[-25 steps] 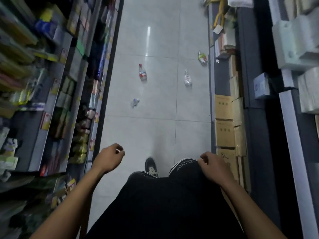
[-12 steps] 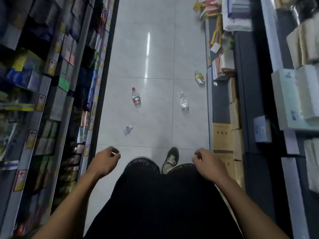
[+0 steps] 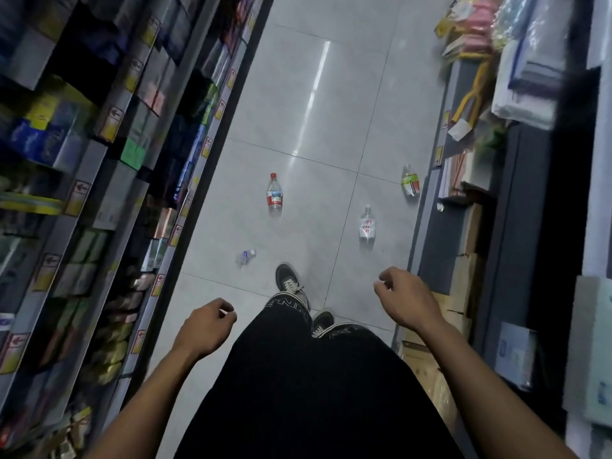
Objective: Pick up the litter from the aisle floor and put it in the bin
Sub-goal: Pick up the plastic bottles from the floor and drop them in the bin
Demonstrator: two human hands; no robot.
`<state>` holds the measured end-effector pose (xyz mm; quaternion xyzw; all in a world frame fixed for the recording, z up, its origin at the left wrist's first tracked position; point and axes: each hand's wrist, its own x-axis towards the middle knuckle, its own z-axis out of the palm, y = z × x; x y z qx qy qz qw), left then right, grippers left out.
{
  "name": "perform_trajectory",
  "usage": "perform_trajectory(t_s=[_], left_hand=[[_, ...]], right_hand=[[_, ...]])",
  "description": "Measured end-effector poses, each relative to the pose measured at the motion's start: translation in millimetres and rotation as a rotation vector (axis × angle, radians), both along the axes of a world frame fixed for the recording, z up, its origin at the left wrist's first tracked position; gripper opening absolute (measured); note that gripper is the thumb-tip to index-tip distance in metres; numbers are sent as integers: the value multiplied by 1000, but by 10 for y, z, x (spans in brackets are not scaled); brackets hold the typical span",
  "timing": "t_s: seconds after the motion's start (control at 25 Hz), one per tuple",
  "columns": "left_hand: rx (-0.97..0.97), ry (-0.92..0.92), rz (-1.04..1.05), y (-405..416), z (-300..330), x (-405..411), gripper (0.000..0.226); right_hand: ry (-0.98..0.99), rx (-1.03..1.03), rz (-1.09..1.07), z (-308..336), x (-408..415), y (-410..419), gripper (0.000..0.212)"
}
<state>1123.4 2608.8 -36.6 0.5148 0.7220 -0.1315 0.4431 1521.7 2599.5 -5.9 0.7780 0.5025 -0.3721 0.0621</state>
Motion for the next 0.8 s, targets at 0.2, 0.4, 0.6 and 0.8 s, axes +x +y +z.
perform_trajectory(t_s=[0.2, 0.4, 0.6, 0.8], left_hand=[[-51, -18, 39, 879, -199, 160, 16], [-120, -23, 193, 1517, -856, 263, 17], [-181, -21, 357, 1903, -2438, 300, 17], [-172, 79, 364, 2024, -4695, 119, 29]], right_hand=[[12, -129, 64, -211, -146, 667, 36], [44, -277, 309, -1004, -487, 1525, 32], [93, -382, 510, -2804, -1053, 2388, 26], [118, -251, 423, -5013, -1765, 3186, 42]])
